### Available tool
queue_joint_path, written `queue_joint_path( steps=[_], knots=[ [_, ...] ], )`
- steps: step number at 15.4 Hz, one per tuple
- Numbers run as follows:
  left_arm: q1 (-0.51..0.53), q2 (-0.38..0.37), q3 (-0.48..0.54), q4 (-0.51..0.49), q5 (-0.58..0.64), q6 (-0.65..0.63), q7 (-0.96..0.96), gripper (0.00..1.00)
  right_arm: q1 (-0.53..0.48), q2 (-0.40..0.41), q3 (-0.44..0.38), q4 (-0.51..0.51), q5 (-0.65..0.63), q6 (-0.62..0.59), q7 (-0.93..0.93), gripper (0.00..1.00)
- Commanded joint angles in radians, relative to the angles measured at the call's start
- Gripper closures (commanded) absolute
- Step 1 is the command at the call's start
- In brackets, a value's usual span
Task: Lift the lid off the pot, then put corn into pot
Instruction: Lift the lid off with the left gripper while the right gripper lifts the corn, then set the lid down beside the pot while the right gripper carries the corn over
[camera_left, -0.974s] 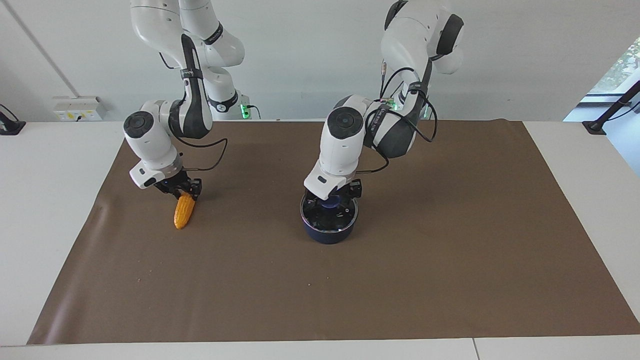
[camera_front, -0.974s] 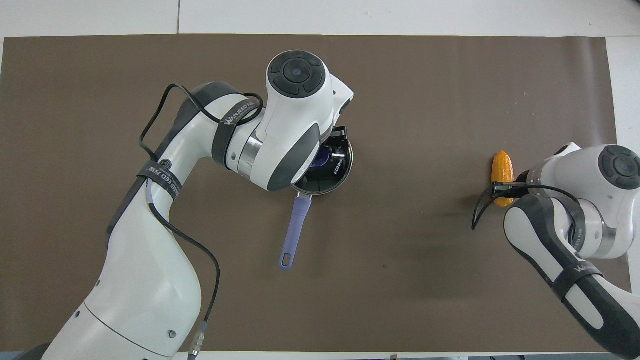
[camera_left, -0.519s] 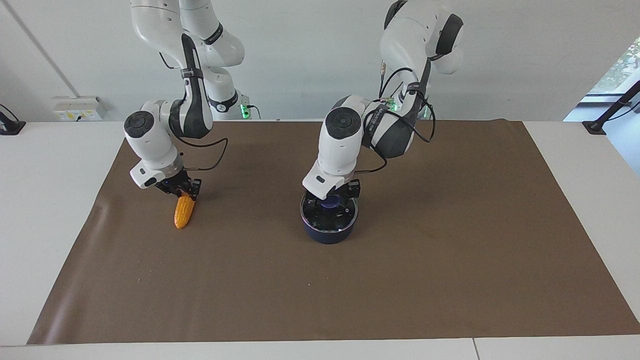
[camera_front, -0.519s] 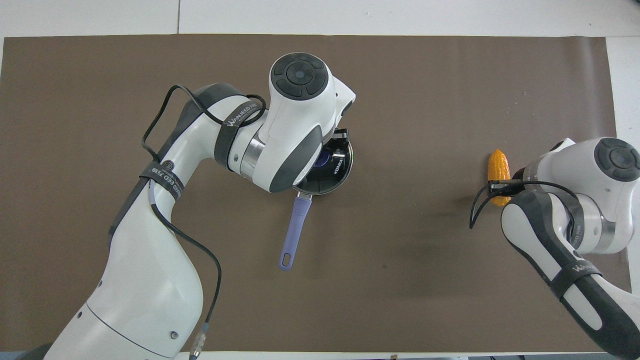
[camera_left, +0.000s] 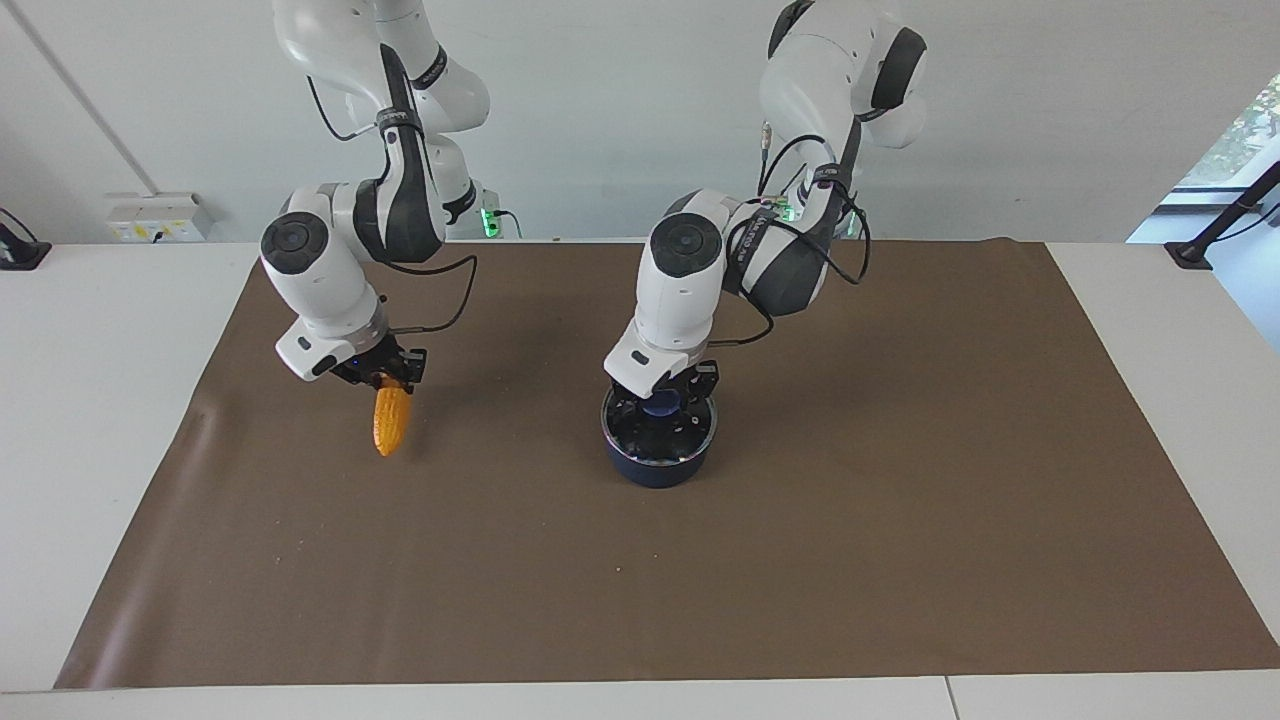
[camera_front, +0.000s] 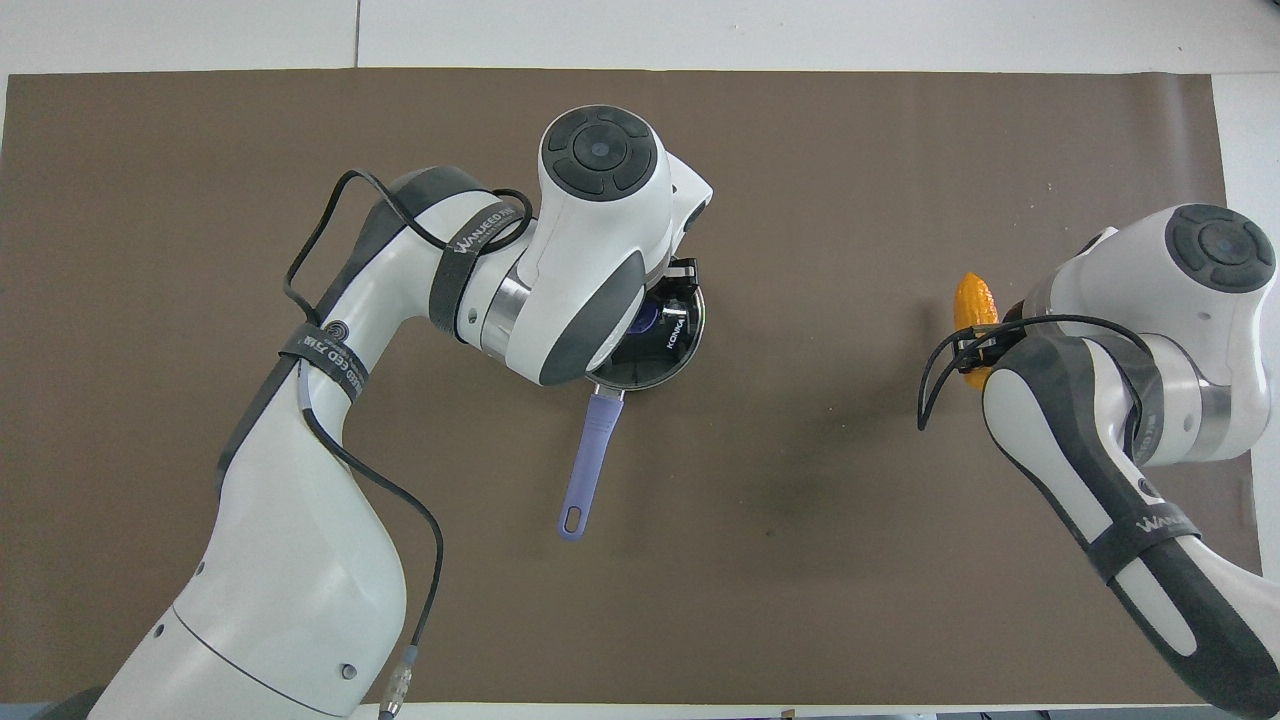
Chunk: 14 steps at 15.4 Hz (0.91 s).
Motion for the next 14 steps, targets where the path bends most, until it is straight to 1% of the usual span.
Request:
queue_joint_path(
  steps=[1, 2, 3, 5, 6, 7, 8, 10, 11, 12, 14],
  knots=[
    [-0.017, -0.024, 0.02, 0.021, -0.024, -0.056, -0.009, 1.0, -0.005, 0.018, 0.004, 0.031, 0.008, -0.032, 0.014, 1.0],
    [-0.017, -0.027, 0.028, 0.028, -0.04, -0.088, -0.009, 1.0, -0.005, 0.018, 0.004, 0.037, 0.008, -0.035, 0.014, 1.0],
    [-0.009, -0.047, 0.028, 0.034, -0.047, -0.119, -0.009, 1.0, -0.005, 0.018, 0.005, 0.042, 0.008, -0.038, 0.014, 1.0],
    [-0.002, -0.101, 0.03, 0.052, -0.061, -0.171, -0.008, 1.0, 0.004, 0.019, 0.007, 0.048, 0.01, -0.044, 0.016, 1.0],
    [0.007, -0.125, 0.03, 0.051, -0.061, -0.194, -0.008, 1.0, 0.016, 0.021, 0.007, 0.074, 0.01, -0.071, 0.03, 1.0],
    [0.023, -0.151, 0.03, 0.049, -0.061, -0.217, -0.005, 1.0, 0.028, 0.024, 0.008, 0.111, 0.01, -0.108, 0.054, 1.0],
    [0.049, -0.18, 0.031, 0.049, -0.06, -0.247, 0.0, 1.0, 0.063, 0.048, 0.008, 0.175, 0.01, -0.154, 0.095, 1.0],
    [0.134, -0.225, 0.03, 0.046, -0.058, -0.277, 0.034, 1.0, 0.161, 0.094, 0.01, 0.33, 0.01, -0.251, 0.186, 1.0],
    [0.176, -0.258, 0.03, 0.036, -0.06, -0.291, 0.093, 1.0, 0.219, 0.117, 0.008, 0.4, 0.011, -0.28, 0.235, 1.0],
    [0.226, -0.279, 0.03, 0.017, -0.06, -0.32, 0.17, 1.0, 0.266, 0.139, 0.01, 0.448, 0.015, -0.283, 0.292, 1.0],
    [0.343, -0.3, 0.03, -0.004, -0.06, -0.346, 0.302, 1.0, 0.321, 0.15, 0.01, 0.475, 0.071, -0.262, 0.381, 1.0]
  ],
)
